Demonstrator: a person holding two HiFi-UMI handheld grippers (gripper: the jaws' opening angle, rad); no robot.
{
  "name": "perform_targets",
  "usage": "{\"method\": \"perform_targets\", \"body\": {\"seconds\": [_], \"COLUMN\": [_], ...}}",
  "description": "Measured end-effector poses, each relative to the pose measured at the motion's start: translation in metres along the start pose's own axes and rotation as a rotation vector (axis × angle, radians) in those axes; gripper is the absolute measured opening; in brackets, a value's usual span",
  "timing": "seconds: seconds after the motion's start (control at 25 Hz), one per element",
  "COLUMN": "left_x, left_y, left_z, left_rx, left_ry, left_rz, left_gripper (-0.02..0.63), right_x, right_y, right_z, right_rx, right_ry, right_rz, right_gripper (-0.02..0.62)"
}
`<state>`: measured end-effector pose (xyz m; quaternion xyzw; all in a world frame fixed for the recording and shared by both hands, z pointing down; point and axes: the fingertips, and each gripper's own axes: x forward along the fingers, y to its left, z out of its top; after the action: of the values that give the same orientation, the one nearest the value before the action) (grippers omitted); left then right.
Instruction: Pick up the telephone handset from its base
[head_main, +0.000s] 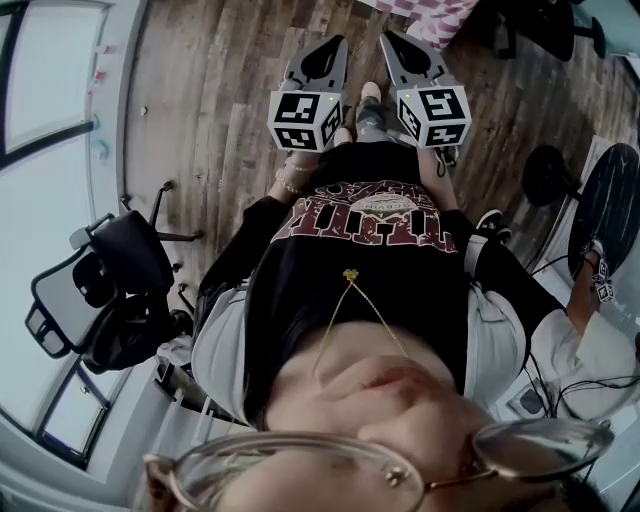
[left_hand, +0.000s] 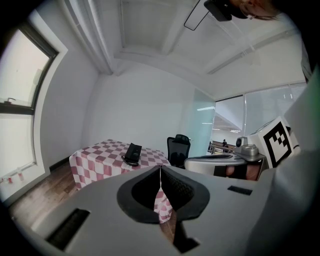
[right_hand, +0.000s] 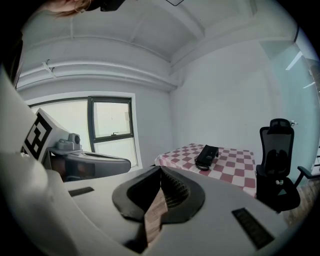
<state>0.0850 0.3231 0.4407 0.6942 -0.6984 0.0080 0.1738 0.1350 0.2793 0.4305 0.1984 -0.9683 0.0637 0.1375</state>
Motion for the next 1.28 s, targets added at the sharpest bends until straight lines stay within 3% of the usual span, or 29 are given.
{"method": "perform_targets", "body": {"seconds": [0.44,1.28], "left_x": [0.069,0.154], "left_y": [0.017,0.003], "left_z": [0.032,0.066], "left_rx": [0.015,0.041], "left_ry": [0.002,-0.055], "left_rz": [0.025,0.125], "left_gripper": [0.011,0.011], "right_x": [0.044,0.071], "right_y": [-0.054,-0.134], "right_z": [0.029,0.055], "right_rx": [0.013,-0.024], "right_ry": [-0.016,-0.065], "right_rz": [0.043,0.147], "right_gripper": [0.02,0.02]}}
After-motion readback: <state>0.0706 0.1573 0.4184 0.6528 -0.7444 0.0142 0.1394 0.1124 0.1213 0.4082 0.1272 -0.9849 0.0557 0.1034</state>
